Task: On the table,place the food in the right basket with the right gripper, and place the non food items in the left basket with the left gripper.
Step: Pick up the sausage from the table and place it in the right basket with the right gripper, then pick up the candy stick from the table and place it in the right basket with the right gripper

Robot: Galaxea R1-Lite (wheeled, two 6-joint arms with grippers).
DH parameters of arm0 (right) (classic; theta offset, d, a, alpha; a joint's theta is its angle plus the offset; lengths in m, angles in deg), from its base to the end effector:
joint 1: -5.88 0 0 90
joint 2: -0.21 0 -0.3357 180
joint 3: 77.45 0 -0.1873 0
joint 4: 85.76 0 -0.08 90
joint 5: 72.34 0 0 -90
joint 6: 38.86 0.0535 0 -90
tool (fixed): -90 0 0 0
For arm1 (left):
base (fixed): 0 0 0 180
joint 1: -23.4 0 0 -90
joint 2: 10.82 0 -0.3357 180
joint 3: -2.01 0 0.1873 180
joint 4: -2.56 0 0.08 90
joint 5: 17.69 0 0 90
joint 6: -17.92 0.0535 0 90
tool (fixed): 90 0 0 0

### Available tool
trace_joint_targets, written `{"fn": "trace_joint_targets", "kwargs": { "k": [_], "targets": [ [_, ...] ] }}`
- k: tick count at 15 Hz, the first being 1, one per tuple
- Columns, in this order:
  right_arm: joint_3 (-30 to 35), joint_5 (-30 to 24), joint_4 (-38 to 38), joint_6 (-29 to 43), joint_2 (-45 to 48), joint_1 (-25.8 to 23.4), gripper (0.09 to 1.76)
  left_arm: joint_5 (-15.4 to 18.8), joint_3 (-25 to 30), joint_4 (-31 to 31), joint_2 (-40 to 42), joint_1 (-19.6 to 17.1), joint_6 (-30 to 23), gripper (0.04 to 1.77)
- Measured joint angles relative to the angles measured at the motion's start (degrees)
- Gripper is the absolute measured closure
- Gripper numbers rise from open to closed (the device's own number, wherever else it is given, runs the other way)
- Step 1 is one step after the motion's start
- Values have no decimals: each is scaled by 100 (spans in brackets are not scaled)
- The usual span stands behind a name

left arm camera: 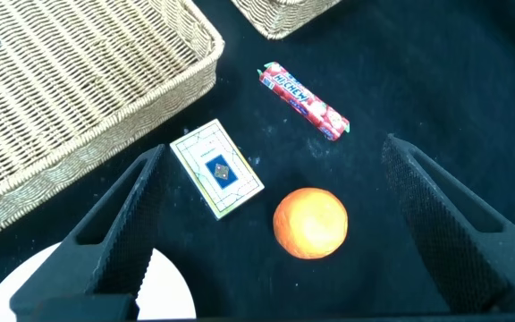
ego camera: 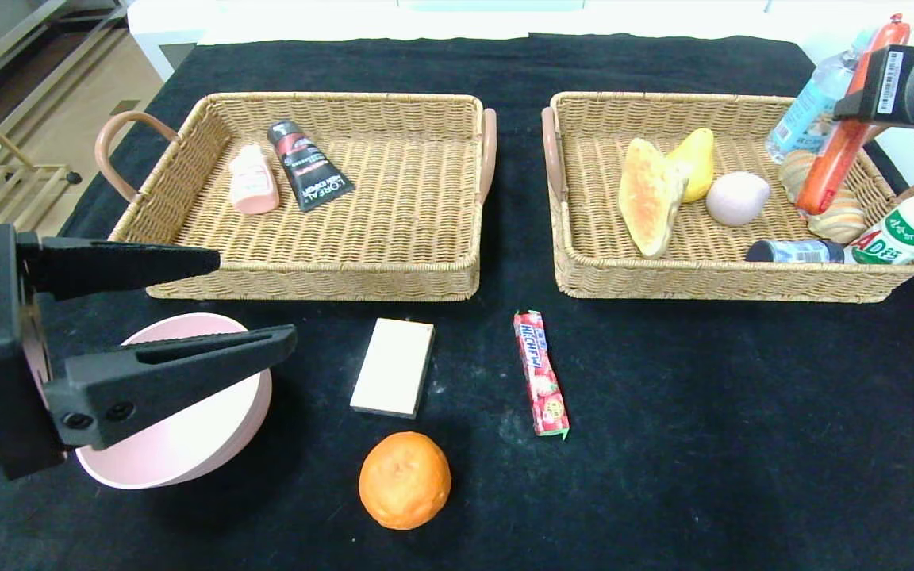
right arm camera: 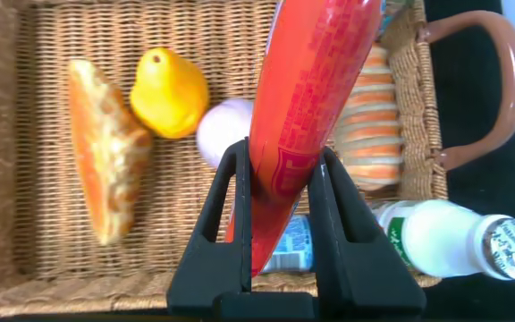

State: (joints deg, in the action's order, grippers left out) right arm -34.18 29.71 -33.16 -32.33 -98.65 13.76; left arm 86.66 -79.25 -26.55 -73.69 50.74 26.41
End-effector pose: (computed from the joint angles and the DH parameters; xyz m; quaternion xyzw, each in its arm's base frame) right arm 0.3260 0.0338 0.4130 0.0343 0.1240 -0.0432 0.9907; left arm 0.1309 -0.0826 0.3333 0.0794 0.0663 -0.3602 0.9271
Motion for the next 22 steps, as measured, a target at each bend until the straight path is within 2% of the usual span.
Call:
{"fn": "trace_joint_targets", "kwargs": {
  "k": [7,11,14,17,22],
  "targets": [
    [4,-4,-227,-7,-372,-333,138,0,0,7,2,-1,0,9],
    [11,-15,-232,-7,-428,-356,90,-2,0,9,5,-1,-2,9],
    [11,-30,-229,-5,-430,-358,66,-2,0,9,16,-1,0,9],
    [23,-33,-227,-7,-422,-347,49,0,0,9,17,-1,-2,9],
    [34,-41,-216,-2,-413,-339,33,0,0,9,35,-1,0,9]
  ]
}}
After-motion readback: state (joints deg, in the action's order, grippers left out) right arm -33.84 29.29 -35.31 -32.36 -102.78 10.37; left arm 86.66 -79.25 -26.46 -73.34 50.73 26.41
